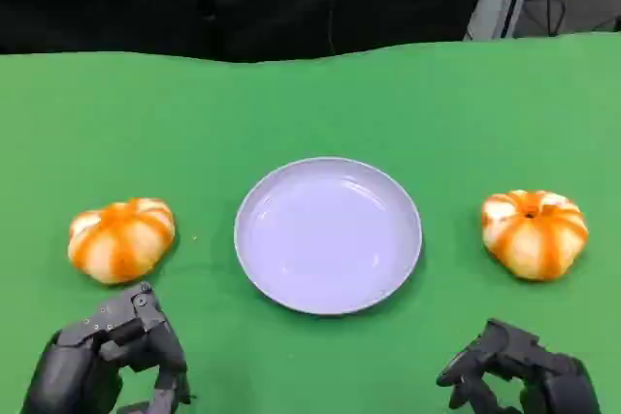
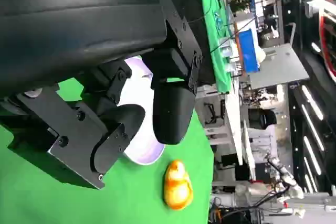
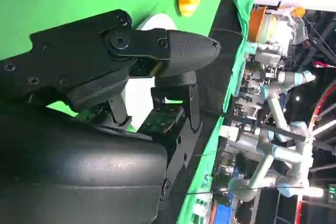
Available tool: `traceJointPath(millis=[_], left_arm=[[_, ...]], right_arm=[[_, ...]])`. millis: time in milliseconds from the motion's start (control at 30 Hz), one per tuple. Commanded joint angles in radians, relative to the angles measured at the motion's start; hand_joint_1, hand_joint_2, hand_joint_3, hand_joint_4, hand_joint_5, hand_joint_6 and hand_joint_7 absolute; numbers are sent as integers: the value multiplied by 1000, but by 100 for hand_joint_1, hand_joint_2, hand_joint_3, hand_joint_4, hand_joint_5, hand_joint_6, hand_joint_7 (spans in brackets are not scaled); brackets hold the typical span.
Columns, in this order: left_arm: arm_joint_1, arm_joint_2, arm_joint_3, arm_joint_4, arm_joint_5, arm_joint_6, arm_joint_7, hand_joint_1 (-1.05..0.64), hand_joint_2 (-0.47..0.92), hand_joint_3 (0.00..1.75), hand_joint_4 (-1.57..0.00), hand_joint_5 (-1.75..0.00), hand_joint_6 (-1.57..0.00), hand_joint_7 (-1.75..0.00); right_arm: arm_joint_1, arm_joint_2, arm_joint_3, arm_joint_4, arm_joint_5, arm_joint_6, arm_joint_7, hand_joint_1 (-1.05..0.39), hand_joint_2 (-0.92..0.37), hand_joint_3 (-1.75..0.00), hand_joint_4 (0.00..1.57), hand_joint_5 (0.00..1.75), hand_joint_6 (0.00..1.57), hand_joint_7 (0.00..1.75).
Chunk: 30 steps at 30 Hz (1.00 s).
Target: Grasp the bread from the table and place it into the plate.
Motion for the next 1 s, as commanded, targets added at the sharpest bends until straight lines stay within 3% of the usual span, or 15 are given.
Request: traceJointPath(millis=[33,433,533,567,600,733,800,833,900,967,1000], left_arm=[[1,12,10,-8,-5,-1,-2,-1,41,144,-88,-175,-77,-165],[2,10,8,-11,-10,2,-3,0,38,146,-88,-175,-77,-165],[4,30,7,-26,-53,54,-31,0,40,146,-86,-175,-77,-164],[6,38,5,-37,-80,85,-48,0,49,134,-79,-165,-74,-144],[7,42,5,-45,-100,107,-60,0,53,128,-76,-161,-74,-136],[1,69,13,-65,-62,141,-57,1,57,122,-74,-157,-74,-127],[-13,103,20,-71,16,146,-38,-8,71,72,-62,-110,-69,-69],[-16,109,22,-73,36,147,-33,-9,76,60,-62,-101,-72,-54],[-34,143,24,-67,88,141,-38,-16,86,37,-57,-85,-68,-30],[-52,177,25,-72,159,147,-28,-20,90,26,-55,-77,-66,-21],[-60,191,25,-77,197,153,-19,-28,91,19,-49,-63,-57,-12]], right_arm=[[6,-2,-3,-17,12,12,-3,-70,-92,-47,84,157,89,125],[8,-5,1,-19,28,13,10,-69,-91,-48,83,157,88,125],[5,-3,-2,-15,19,8,2,-70,-91,-48,83,157,88,125],[5,-4,-3,-13,17,7,1,-70,-91,-48,83,157,88,125],[5,-4,-3,-13,16,6,0,-70,-91,-48,83,157,88,125],[5,-3,-3,-16,13,8,-3,-70,-92,-47,83,157,88,125],[6,-2,-3,-21,10,12,-6,-70,-92,-47,84,158,88,125],[7,-2,-3,-22,9,13,-6,-70,-92,-47,84,158,88,125],[5,2,-2,-24,8,21,-8,-71,-92,-46,84,158,88,125],[4,4,-1,-26,7,24,-10,-71,-91,-46,84,157,89,125],[4,4,-2,-27,6,24,-11,-71,-91,-46,84,157,88,124]])
